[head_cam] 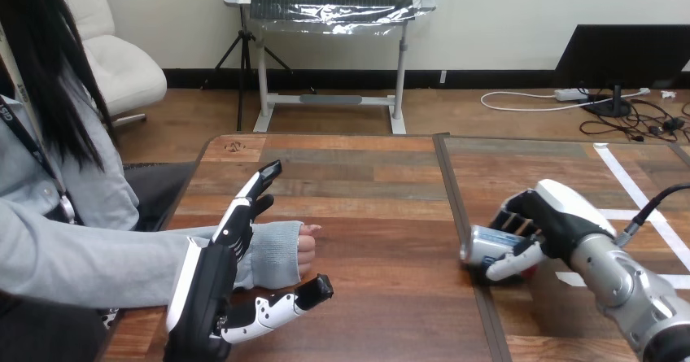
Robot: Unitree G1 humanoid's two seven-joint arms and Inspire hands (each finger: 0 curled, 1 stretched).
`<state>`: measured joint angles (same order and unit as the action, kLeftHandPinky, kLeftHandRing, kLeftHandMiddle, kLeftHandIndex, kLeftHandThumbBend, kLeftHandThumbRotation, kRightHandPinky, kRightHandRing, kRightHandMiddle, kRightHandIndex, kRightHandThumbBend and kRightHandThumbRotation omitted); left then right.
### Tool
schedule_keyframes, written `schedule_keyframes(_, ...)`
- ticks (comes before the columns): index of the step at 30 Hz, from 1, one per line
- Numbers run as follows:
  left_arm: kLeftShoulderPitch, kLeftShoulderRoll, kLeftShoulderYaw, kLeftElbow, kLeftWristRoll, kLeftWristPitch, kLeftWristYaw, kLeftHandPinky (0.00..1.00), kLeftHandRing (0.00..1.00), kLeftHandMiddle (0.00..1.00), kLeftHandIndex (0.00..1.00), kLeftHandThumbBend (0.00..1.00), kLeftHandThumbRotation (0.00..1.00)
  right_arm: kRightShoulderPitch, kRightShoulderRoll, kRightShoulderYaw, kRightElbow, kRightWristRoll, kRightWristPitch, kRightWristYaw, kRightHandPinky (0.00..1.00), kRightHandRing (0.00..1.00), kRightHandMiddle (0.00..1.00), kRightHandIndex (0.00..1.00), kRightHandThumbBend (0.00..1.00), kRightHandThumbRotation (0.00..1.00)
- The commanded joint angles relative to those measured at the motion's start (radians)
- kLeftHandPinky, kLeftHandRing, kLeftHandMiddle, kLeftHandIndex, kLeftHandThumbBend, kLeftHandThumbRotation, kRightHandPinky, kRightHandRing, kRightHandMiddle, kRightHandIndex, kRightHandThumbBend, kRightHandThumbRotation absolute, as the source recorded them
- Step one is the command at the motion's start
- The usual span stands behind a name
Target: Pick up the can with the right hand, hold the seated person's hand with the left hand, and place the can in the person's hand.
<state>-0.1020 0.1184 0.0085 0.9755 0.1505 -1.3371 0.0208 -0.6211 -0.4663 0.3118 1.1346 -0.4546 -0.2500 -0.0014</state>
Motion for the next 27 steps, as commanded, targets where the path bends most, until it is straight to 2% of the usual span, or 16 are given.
schedule_keyframes(1,-0.04,0.001,0.006,-0.044,-0.006,-0.012,0.001,0.9,0.95,0.93,0.9,1.0,0.46,-0.029,0.0,-0.034,-0.091,0.025,-0.047,-0.021,0.5,0.52,0.54,0.5,0.84,0.0)
schedule_keyframes(7,-0.039,0.001,0.008,-0.048,-0.003,-0.003,0.002,0.9,0.95,0.93,0.9,1.0,0.46,-0.009,-0.006,-0.041,-0.142,0.03,-0.052,-0.032,0.51,0.52,0.53,0.49,0.84,0.0)
schedule_keyframes(13,-0.039,0.002,0.008,-0.054,-0.001,0.006,0.002,0.91,0.95,0.93,0.9,1.0,0.46,0.014,-0.003,-0.063,-0.193,0.052,-0.052,-0.036,0.49,0.51,0.52,0.49,0.84,0.0)
schedule_keyframes(27,-0.032,0.008,0.018,-0.076,0.036,0.043,0.023,0.91,0.96,0.93,0.9,1.0,0.47,0.046,-0.012,-0.083,-0.265,0.053,-0.091,-0.034,0.47,0.49,0.51,0.48,0.85,0.0)
